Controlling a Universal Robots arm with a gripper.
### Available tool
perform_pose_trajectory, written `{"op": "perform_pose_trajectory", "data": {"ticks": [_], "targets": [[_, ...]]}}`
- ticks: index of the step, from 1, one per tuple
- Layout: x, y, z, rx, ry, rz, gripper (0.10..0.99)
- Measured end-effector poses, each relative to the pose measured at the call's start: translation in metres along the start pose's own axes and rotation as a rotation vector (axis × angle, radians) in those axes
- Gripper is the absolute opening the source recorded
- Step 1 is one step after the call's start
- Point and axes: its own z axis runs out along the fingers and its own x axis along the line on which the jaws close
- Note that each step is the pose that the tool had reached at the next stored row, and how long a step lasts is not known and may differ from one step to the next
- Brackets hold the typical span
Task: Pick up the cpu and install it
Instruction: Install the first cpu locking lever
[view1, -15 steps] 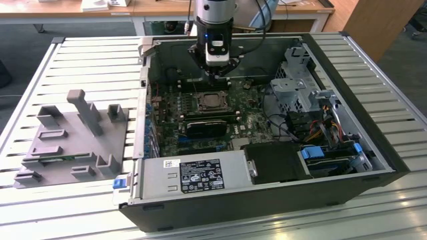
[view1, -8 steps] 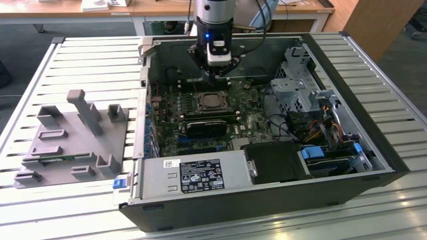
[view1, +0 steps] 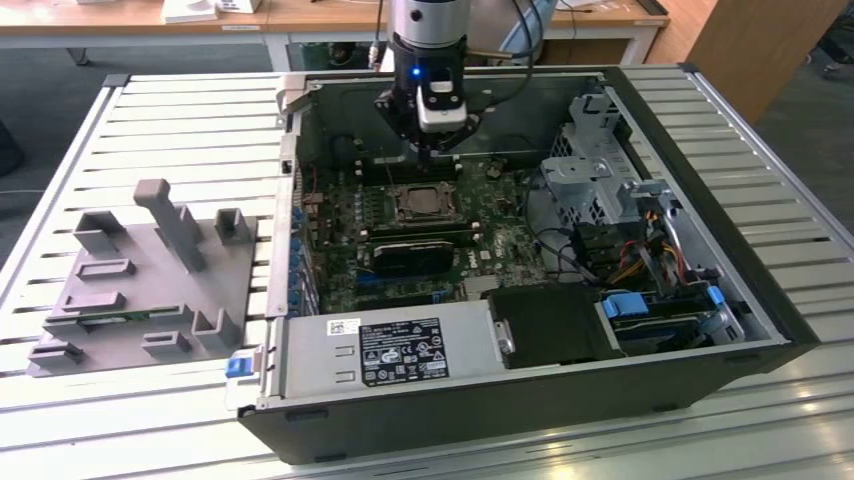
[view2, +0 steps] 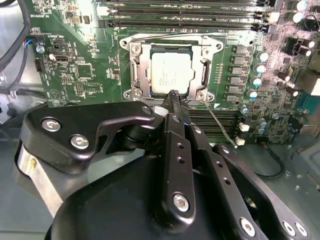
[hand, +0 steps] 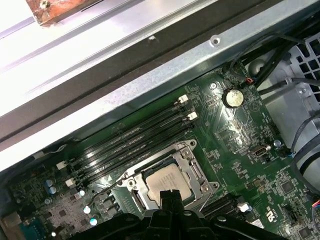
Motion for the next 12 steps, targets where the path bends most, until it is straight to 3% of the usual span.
{"op": "perform_pose_trajectory", "data": {"ticks": [12], "targets": [[0.0000,0.0000,0.0000,-0.003,0.0021,-0.139,0.106]]}}
